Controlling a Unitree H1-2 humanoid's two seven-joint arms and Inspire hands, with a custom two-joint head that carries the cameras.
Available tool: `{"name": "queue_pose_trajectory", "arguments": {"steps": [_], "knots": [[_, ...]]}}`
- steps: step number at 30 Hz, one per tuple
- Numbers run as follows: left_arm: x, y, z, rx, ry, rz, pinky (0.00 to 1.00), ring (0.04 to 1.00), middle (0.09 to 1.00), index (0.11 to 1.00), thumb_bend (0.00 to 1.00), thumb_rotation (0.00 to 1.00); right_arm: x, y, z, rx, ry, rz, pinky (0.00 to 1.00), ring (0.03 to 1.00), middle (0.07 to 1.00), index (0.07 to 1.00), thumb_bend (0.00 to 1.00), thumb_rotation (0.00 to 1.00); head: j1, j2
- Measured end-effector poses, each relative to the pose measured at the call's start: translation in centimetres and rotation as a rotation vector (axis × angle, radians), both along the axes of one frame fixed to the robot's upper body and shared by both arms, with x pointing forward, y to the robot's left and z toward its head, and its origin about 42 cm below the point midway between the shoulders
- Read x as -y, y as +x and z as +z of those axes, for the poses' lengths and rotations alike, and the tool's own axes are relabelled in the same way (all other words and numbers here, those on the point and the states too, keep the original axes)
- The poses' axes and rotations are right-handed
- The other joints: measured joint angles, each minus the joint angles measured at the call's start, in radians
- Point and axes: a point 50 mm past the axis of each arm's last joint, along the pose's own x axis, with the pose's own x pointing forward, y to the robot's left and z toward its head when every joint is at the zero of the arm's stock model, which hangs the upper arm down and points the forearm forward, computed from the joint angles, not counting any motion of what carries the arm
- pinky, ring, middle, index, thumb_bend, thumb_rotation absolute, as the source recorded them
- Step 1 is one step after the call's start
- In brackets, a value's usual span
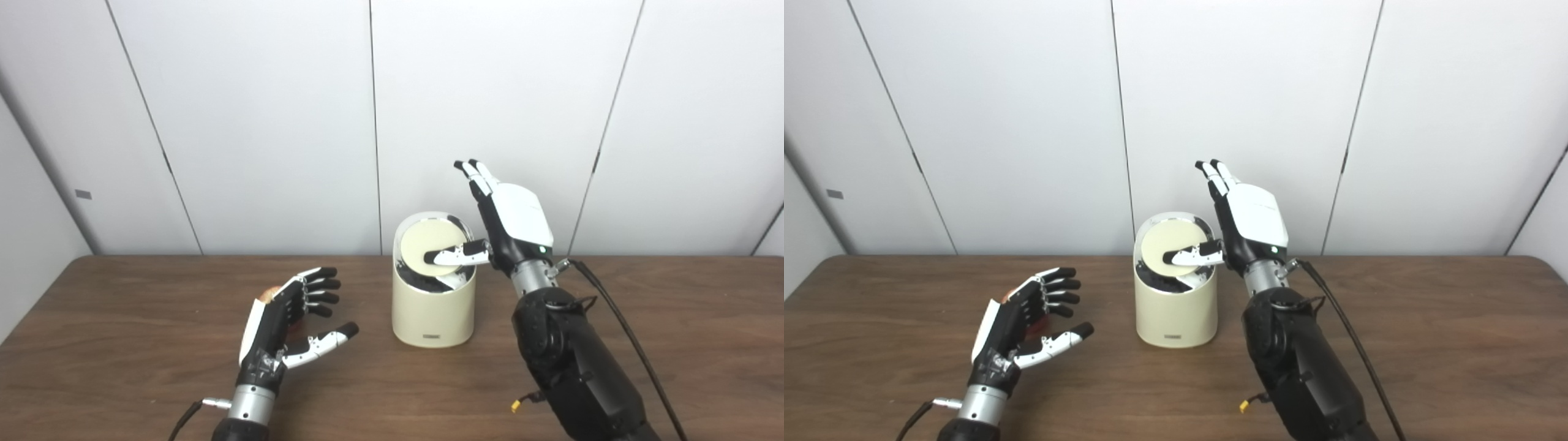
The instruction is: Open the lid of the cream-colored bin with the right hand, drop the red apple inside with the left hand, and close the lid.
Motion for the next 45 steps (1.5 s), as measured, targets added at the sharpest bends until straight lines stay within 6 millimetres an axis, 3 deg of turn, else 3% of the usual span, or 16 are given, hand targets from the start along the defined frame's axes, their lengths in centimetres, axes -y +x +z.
{"name": "queue_pose_trajectory", "arguments": {"steps": [12, 23, 30, 34, 40, 45], "knots": [[0.2, -0.2, 0.7, 0.02, -0.004, -0.003, 0.58, 0.653, 0.716, 0.764, 0.73, 0.1, -1.2, -0.6, 1.6, 0.096, -0.304, -0.012, 0.87, 0.904, 0.962, 0.943, 1.0, 0.28, 0.002, 0.017], [0.1, -0.2, 0.8, 0.023, -0.004, -0.003, 0.58, 0.653, 0.713, 0.761, 0.72, 0.1, -1.4, -0.6, 1.9, 0.091, -0.338, -0.019, 0.82, 0.878, 0.935, 0.918, 0.98, 0.32, -0.002, 0.014], [0.1, -0.2, 0.8, 0.022, -0.004, -0.005, 0.59, 0.652, 0.714, 0.759, 0.72, 0.09, 0.1, -1.5, 0.9, 0.006, -0.094, 0.0, 0.78, 0.873, 0.922, 0.897, 0.9, 0.33, -0.005, 0.012], [0.1, -0.2, 0.8, 0.021, -0.003, -0.005, 0.58, 0.651, 0.714, 0.758, 0.73, 0.09, 0.9, -2.1, 1.6, -0.029, 0.045, 0.025, 0.75, 0.88, 0.923, 0.893, 0.85, 0.35, -0.005, 0.012], [0.1, -0.3, 0.8, 0.02, -0.002, -0.005, 0.58, 0.654, 0.715, 0.757, 0.73, 0.1, 2.4, -3.1, 3.6, -0.013, 0.188, 0.038, 0.62, 0.805, 0.888, 0.882, 0.83, 0.29, -0.003, 0.014], [0.0, -0.3, 0.7, 0.02, 0.0, -0.006, 0.57, 0.652, 0.716, 0.758, 0.72, 0.1, 4.9, -4.1, 1.6, -0.066, 0.419, 0.02, 0.66, 0.818, 0.88, 0.847, 0.84, 0.16, -0.006, 0.015]]}}
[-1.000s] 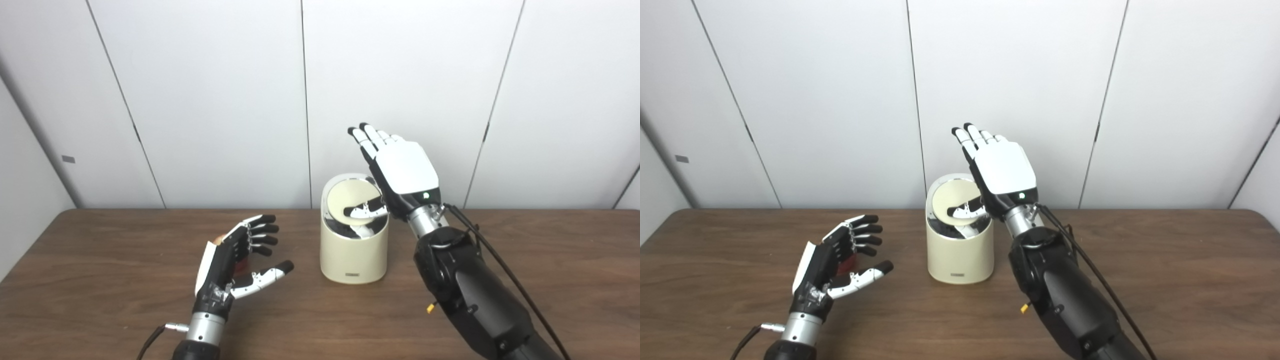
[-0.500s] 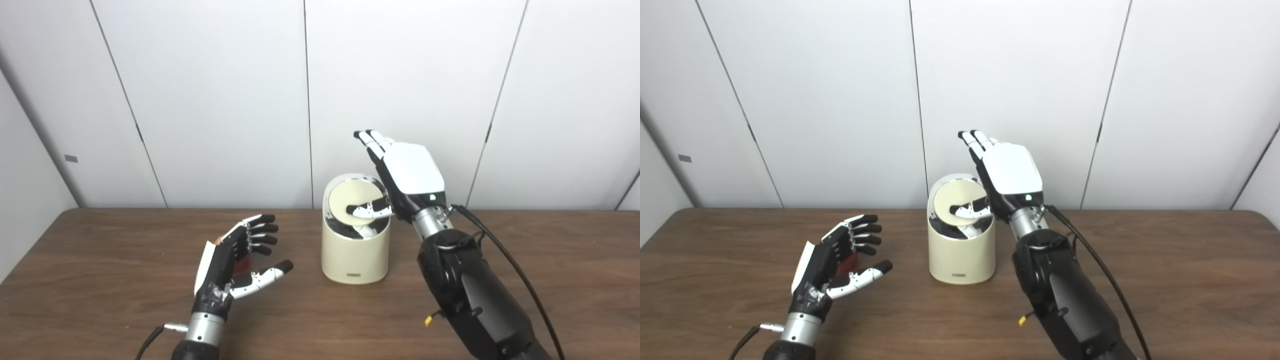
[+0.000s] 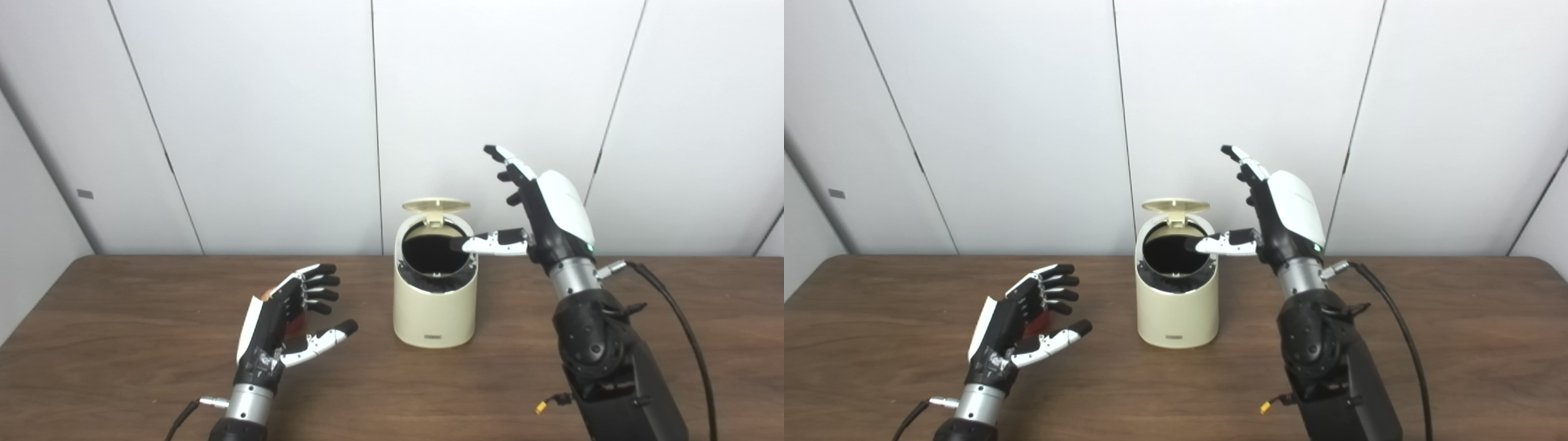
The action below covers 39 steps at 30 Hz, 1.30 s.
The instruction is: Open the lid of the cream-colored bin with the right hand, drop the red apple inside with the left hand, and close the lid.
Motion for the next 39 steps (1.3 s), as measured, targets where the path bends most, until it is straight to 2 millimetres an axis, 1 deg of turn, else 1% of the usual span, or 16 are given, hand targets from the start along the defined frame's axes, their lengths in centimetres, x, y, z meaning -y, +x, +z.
{"name": "queue_pose_trajectory", "arguments": {"steps": [2, 6, 9, 12, 14, 21, 23, 24, 26, 27, 28, 29, 30, 32, 36, 39], "knots": [[0.0, 0.0, 0.0, 0.0, 0.001, 0.0, 0.58, 0.654, 0.715, 0.757, 0.72, 0.09, 0.9, -0.6, -1.6, -0.022, 0.076, -0.014, 0.64, 0.786, 0.847, 0.82, 0.84, 0.15, 0.002, -0.002], [0.0, 0.0, 0.0, 0.0, 0.001, -0.001, 0.58, 0.651, 0.714, 0.755, 0.72, 0.09, 2.8, -1.5, -5.4, -0.081, 0.185, -0.02, 0.67, 0.831, 0.904, 0.842, 0.81, 0.23, -0.002, -0.002], [-0.2, 0.0, 0.0, 0.0, 0.004, 0.0, 0.59, 0.656, 0.715, 0.755, 0.72, 0.1, 4.4, -2.5, -8.8, -0.141, 0.263, -0.054, 0.69, 0.826, 0.883, 0.843, 0.81, 0.27, -0.005, 0.0], [-0.3, 0.0, 0.0, 0.0, 0.009, -0.002, 0.58, 0.655, 0.715, 0.757, 0.72, 0.1, 5.4, -3.8, -12.0, -0.207, 0.305, -0.086, 0.7, 0.832, 0.88, 0.857, 0.79, 0.27, -0.006, 0.002], [-0.3, 0.0, 0.0, -0.002, 0.01, -0.002, 0.58, 0.656, 0.715, 0.759, 0.72, 0.1, 5.7, -4.5, -13.4, -0.228, 0.332, -0.085, 0.72, 0.836, 0.886, 0.871, 0.79, 0.27, -0.006, 0.002], [-0.3, -0.2, 0.0, -0.009, 0.013, -0.001, 0.59, 0.659, 0.714, 0.762, 0.72, 0.11, 6.0, -5.0, -14.6, -0.205, 0.418, -0.025, 0.76, 0.855, 0.906, 0.891, 0.85, 0.31, 0.014, -0.002], [-0.3, -0.3, 0.1, -0.003, 0.013, -0.001, 0.58, 0.648, 0.711, 0.761, 0.72, 0.1, 6.0, -5.2, -14.9, -0.2, 0.437, -0.005, 0.75, 0.848, 0.902, 0.889, 0.86, 0.32, 0.072, -0.011], [-0.3, -0.4, 0.1, -0.001, 0.012, -0.002, 0.58, 0.646, 0.71, 0.761, 0.72, 0.1, 6.0, -5.4, -15.0, -0.197, 0.441, 0.001, 0.75, 0.846, 0.901, 0.89, 0.86, 0.32, 0.08, -0.011], [-0.3, -0.4, 0.3, 0.004, 0.011, -0.002, 0.57, 0.655, 0.715, 0.768, 0.72, 0.11, 6.1, -5.6, -15.2, -0.203, 0.45, 0.007, 0.79, 0.858, 0.907, 0.904, 0.83, 0.29, 0.142, -0.023], [-0.3, -0.5, 0.4, 0.007, 0.011, -0.002, 0.58, 0.658, 0.717, 0.77, 0.72, 0.11, 6.2, -5.6, -15.3, -0.206, 0.455, 0.012, 0.8, 0.861, 0.909, 0.907, 0.83, 0.28, 0.149, -0.023], [-0.3, -0.5, 0.6, 0.011, 0.01, -0.002, 0.58, 0.671, 0.736, 0.78, 0.69, 0.08, 6.3, -5.6, -15.3, -0.204, 0.458, 0.016, 0.81, 0.868, 0.917, 0.911, 0.82, 0.25, 0.178, -0.028], [-0.3, -0.5, 0.8, 0.017, 0.009, 0.001, 0.56, 0.65, 0.726, 0.768, 0.68, 0.06, 6.5, -5.6, -15.4, -0.199, 0.46, 0.022, 0.82, 0.871, 0.922, 0.912, 0.81, 0.21, 0.178, -0.028], [-0.5, -0.6, 1.1, 0.03, 0.007, 0.011, 0.54, 0.632, 0.717, 0.757, 0.68, 0.04, 6.8, -5.6, -15.6, -0.195, 0.467, 0.027, 0.82, 0.873, 0.925, 0.913, 0.8, 0.19, 0.208, -0.035], [-1.5, -0.7, 2.1, 0.069, 0.02, 0.065, 0.54, 0.631, 0.714, 0.751, 0.69, 0.03, 7.6, -5.7, -15.7, -0.193, 0.466, 0.017, 0.81, 0.869, 0.926, 0.913, 0.79, 0.18, 0.228, -0.04], [-4.1, -1.2, 4.1, 0.144, 0.069, 0.189, 0.56, 0.662, 0.726, 0.749, 0.71, 0.02, 8.6, -6.2, -15.5, -0.182, 0.461, 0.005, 0.82, 0.872, 0.934, 0.914, 0.77, 0.12, 0.242, -0.04], [-5.1, -1.2, 4.3, 0.16, 0.092, 0.258, 0.59, 0.71, 0.763, 0.779, 0.72, 0.03, 8.6, -6.3, -15.1, -0.179, 0.455, 0.007, 0.8, 0.862, 0.925, 0.911, 0.76, 0.11, 0.25, -0.04]]}}
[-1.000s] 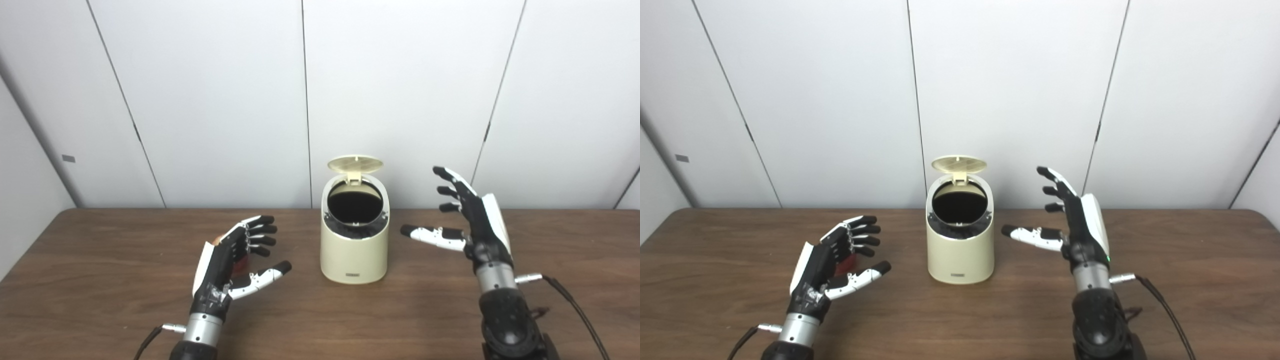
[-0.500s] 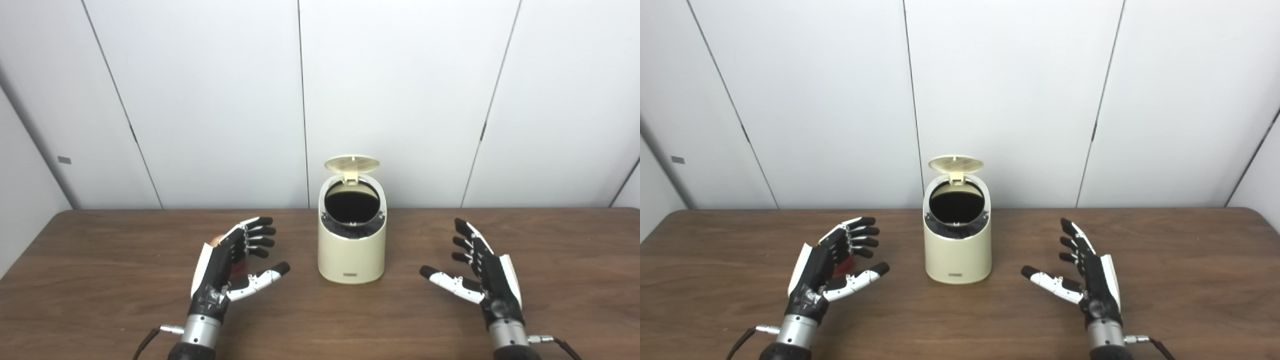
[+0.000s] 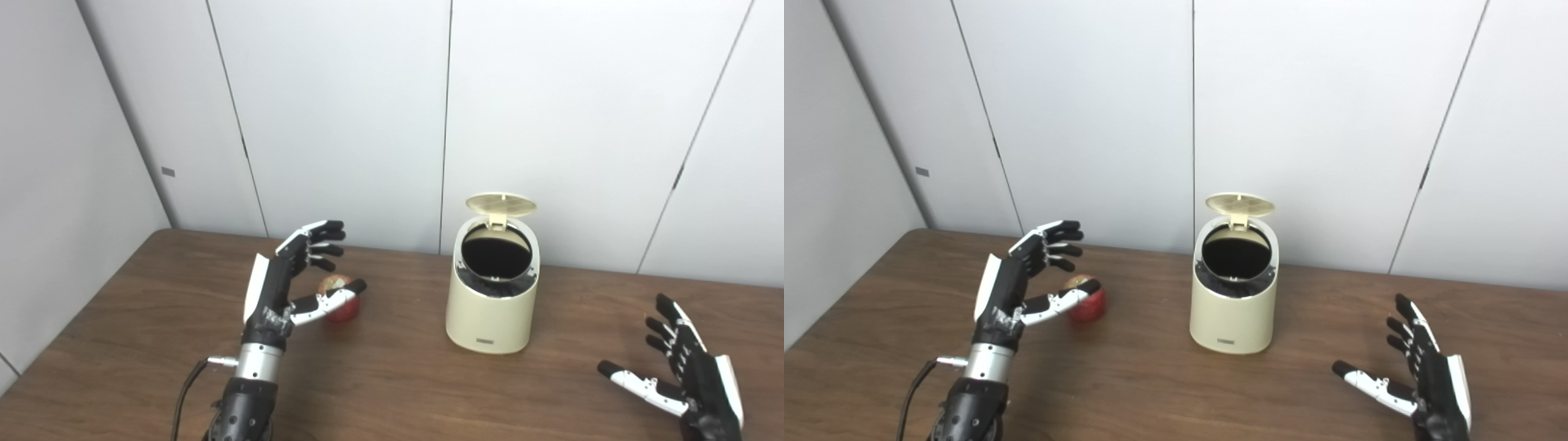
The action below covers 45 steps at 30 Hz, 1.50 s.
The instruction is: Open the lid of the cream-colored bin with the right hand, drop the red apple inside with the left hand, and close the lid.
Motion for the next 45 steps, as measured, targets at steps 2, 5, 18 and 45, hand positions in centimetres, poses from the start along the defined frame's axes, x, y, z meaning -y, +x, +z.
{"name": "queue_pose_trajectory", "arguments": {"steps": [2, 5, 18, 45], "knots": [[0.0, 0.0, -0.1, 0.005, 0.022, 0.047, 0.59, 0.73, 0.781, 0.799, 0.73, 0.05, -0.2, 0.0, 0.2, 0.006, -0.004, 0.005, 0.78, 0.853, 0.917, 0.903, 0.77, 0.12, 0.005, 0.0], [0.1, -0.1, -0.3, 0.011, 0.066, 0.108, 0.61, 0.746, 0.781, 0.802, 0.74, 0.06, -0.4, -0.1, 0.8, 0.022, -0.007, 0.015, 0.78, 0.85, 0.913, 0.901, 0.78, 0.13, 0.011, 0.003], [-0.5, 0.7, -2.0, -0.203, 0.272, 0.24, 0.71, 0.824, 0.835, 0.847, 0.9, 0.22, -0.7, -0.6, 1.7, 0.001, -0.013, 0.016, 0.77, 0.843, 0.91, 0.898, 0.76, 0.1, 0.003, 0.015], [-0.5, 2.4, -5.9, -0.371, 0.315, 0.228, 0.71, 0.823, 0.855, 0.872, 0.82, 0.19, -1.2, -1.7, 3.0, -0.011, -0.03, 0.029, 0.74, 0.826, 0.909, 0.884, 0.73, 0.05, -0.008, 0.035]]}}
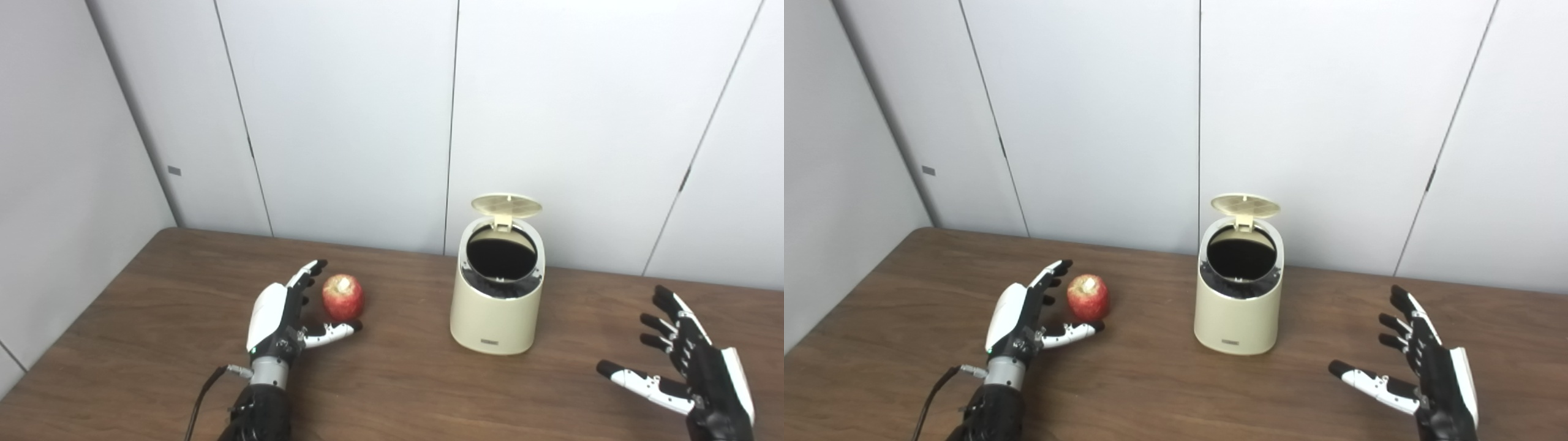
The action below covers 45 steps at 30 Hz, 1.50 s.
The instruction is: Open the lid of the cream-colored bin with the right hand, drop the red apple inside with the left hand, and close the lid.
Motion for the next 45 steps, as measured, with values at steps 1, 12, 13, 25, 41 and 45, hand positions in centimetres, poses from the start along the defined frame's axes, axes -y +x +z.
{"name": "queue_pose_trajectory", "arguments": {"steps": [1, 12, 13, 25, 41, 45], "knots": [[0.0, 0.2, 0.0, -0.001, 0.0, 0.001, 0.71, 0.823, 0.854, 0.872, 0.82, 0.19, 0.0, 0.0, 0.0, -0.001, 0.001, 0.0, 0.75, 0.827, 0.912, 0.883, 0.72, 0.03, -0.005, 0.002], [0.4, 1.9, -0.9, -0.026, -0.02, 0.005, 0.69, 0.8, 0.841, 0.88, 0.82, 0.21, -0.4, -0.3, 0.6, 0.014, -0.012, 0.003, 0.72, 0.804, 0.904, 0.87, 0.73, 0.03, -0.017, 0.009], [0.5, 2.0, -0.9, -0.027, -0.02, 0.003, 0.69, 0.799, 0.84, 0.878, 0.81, 0.21, -0.4, -0.4, 0.5, 0.011, -0.011, 0.002, 0.72, 0.803, 0.904, 0.869, 0.73, 0.03, -0.017, 0.011], [1.1, 3.4, -1.3, -0.019, -0.018, -0.015, 0.68, 0.772, 0.796, 0.85, 0.79, 0.19, -0.8, -0.7, 1.1, -0.002, -0.009, -0.007, 0.72, 0.807, 0.908, 0.865, 0.73, 0.01, -0.023, 0.023], [0.9, 4.2, -1.0, -0.041, 0.016, -0.058, 0.32, 0.4, 0.455, 0.521, 0.53, 0.0, -1.0, -0.9, 1.7, 0.014, -0.011, -0.008, 0.71, 0.798, 0.908, 0.862, 0.72, 0.03, -0.018, 0.038], [0.8, 4.3, -1.1, -0.05, -0.003, -0.074, 0.31, 0.409, 0.487, 0.5, 0.51, 0.0, -1.0, -0.9, 1.7, 0.014, -0.012, -0.008, 0.7, 0.797, 0.908, 0.863, 0.72, 0.04, -0.015, 0.044]]}}
